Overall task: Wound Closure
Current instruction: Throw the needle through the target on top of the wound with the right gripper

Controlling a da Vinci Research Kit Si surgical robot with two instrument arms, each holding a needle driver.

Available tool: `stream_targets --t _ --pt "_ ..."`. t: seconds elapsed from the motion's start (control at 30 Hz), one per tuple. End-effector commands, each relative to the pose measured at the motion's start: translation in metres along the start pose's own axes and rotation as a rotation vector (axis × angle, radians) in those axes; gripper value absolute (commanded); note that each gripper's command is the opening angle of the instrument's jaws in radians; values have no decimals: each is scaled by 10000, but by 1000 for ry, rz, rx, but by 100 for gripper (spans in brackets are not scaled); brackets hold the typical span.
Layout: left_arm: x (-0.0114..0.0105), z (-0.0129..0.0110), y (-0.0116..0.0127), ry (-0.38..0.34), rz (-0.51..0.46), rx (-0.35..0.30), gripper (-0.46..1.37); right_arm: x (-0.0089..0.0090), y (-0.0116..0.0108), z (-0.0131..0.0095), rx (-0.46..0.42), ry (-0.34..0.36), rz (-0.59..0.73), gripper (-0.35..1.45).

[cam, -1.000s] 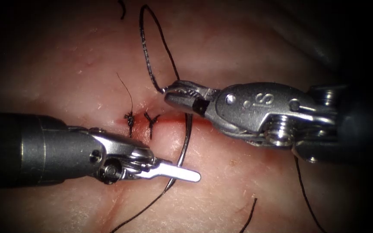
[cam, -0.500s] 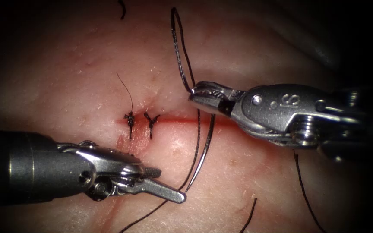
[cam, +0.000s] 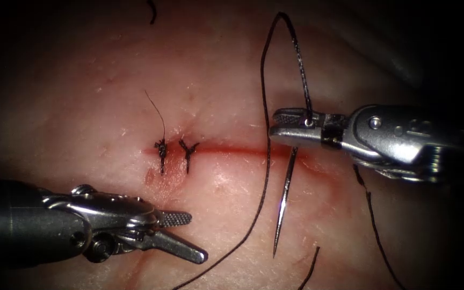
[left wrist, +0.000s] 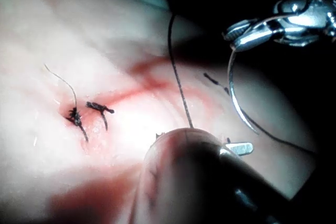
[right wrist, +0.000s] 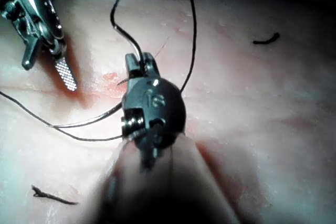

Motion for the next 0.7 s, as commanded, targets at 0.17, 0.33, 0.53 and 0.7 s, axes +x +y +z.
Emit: stream_targets --t 0.17,0.33,0.53,0.7 --pt "12 -5 1 43 205 56 17 -1 3 1 25 0 -13 -35" --pt "31 -16 1 76 411 144 -35 -4 11 3 -5 -12 -12 -35" --pt "45 -28 1 76 652 224 -35 -7 13 5 -27 -21 -7 -35" --pt "49 -32 -2 68 808 243 -35 -7 12 6 -60 -31 -35 -35"
